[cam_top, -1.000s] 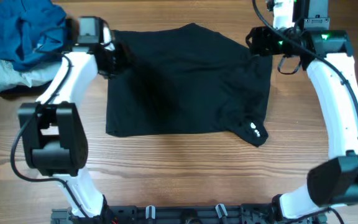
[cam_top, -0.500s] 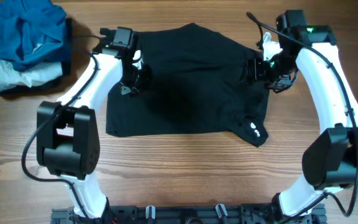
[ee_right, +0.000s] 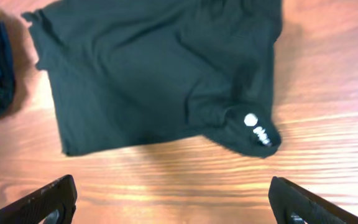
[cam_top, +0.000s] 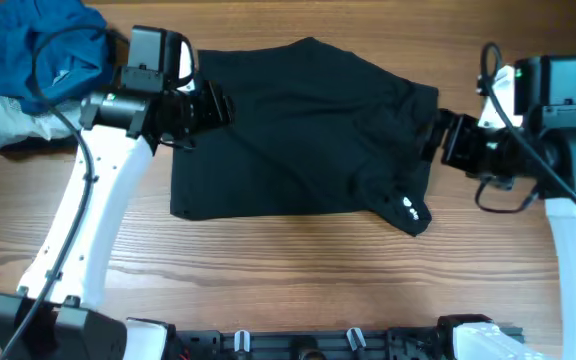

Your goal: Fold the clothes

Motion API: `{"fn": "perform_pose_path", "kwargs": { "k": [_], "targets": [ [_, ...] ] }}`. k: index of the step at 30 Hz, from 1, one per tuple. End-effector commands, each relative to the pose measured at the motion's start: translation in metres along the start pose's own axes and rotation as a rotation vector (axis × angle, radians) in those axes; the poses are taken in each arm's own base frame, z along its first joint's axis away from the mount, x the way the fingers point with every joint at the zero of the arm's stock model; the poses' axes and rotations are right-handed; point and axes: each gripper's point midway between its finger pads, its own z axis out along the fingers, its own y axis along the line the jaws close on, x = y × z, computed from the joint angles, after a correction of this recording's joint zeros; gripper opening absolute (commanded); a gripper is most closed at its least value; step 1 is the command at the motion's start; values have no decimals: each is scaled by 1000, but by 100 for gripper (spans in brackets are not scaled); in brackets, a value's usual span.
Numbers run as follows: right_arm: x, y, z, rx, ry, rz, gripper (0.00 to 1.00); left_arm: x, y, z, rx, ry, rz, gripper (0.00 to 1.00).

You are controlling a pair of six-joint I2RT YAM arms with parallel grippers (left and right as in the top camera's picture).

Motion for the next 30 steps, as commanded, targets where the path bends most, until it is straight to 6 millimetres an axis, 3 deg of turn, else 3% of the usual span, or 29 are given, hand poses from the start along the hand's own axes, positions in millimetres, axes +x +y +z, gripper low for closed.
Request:
{"fn": "perform_pose_path", "kwargs": {
  "k": [1,2,5,7,14,23,26,30],
  "targets": [
    [14,2,31,-55,90,47,100,-7,4,-5,-28,-34,4,73],
    [15,-3,41,-48,97,63,100,-7,4,-5,-26,-38,4,73],
    [22,-45,75,126,79,216,98,-10,2,-5,-21,-48,6,77],
    [25,-60,93,176,63,264,96,-12,2,-5,-18,-55,8,79],
    [34,-72,153,211,17,233,88,-14,4,-5,-31,-68,8,83],
    [46,-86,218,309,99,249,86,-13,5,-4,-36,-58,6,84],
    [50,-88,232,322,123,265,79,-11,6,-4,-40,-50,5,84],
    [50,-88,234,315,124,266,57,-9,7,-3,-43,-45,4,84]
  ]
}}
